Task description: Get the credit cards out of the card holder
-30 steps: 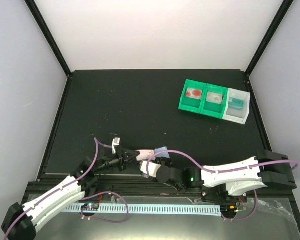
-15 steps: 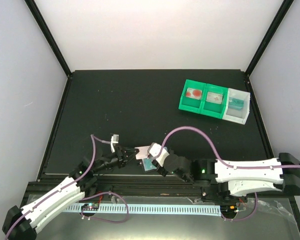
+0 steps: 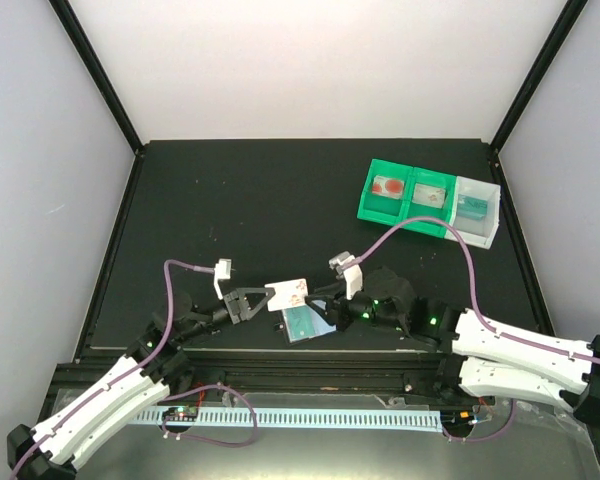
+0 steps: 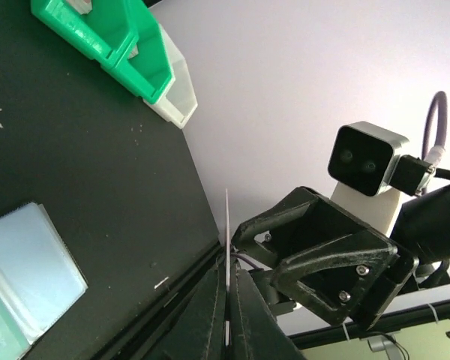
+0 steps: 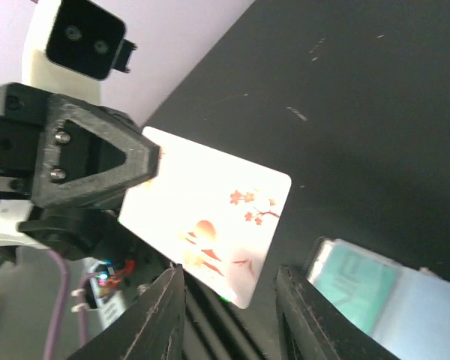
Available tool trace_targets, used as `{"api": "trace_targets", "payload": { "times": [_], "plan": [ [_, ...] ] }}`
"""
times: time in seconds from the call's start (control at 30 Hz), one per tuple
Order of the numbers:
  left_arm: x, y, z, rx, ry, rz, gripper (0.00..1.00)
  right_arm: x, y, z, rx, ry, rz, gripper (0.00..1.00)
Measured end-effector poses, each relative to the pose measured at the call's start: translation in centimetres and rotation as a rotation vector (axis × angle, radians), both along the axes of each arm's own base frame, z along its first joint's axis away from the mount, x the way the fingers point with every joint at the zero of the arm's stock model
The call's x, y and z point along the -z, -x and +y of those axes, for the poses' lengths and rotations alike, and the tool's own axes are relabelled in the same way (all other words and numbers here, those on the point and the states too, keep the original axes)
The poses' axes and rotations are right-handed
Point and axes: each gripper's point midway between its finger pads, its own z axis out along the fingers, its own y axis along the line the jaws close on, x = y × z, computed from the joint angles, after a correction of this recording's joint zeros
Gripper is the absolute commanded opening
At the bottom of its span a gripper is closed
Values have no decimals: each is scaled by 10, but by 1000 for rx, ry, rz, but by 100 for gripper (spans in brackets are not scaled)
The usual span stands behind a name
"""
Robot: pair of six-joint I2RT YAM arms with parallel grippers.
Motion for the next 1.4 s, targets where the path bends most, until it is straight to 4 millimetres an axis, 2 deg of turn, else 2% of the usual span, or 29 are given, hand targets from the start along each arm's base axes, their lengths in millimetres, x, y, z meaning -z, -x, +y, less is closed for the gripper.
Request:
{"api": "trace_targets", "payload": {
  "times": [0.27, 0.47, 0.7, 1.03, 1.1, 1.2, 1.37, 1.4],
  "plan": [
    [-9, 3, -1, 17, 10, -58, 2, -14, 7, 6, 3, -120, 119, 38],
    [-17, 4, -1, 24, 34, -87, 1, -10, 10, 8, 12, -159, 185, 42],
    [-24, 6, 0, 25, 51, -108, 2, -2, 8, 0, 60, -181, 224, 40],
    [-28, 7, 0, 27, 89, -124, 1, -23, 11, 6, 31, -272, 230, 37],
    [-26, 7, 0, 27, 93, -118, 2, -26, 11, 8, 24, -290, 231, 34],
    [-25, 7, 0, 28, 100, -111, 1, -29, 13, 10, 11, -308, 239, 24],
    [-29, 8, 0, 31, 117, -117, 2, -24, 14, 13, 2, -306, 252, 22],
    [-30, 8, 0, 31, 120, -118, 2, -24, 14, 13, -1, -308, 253, 19]
  ]
}}
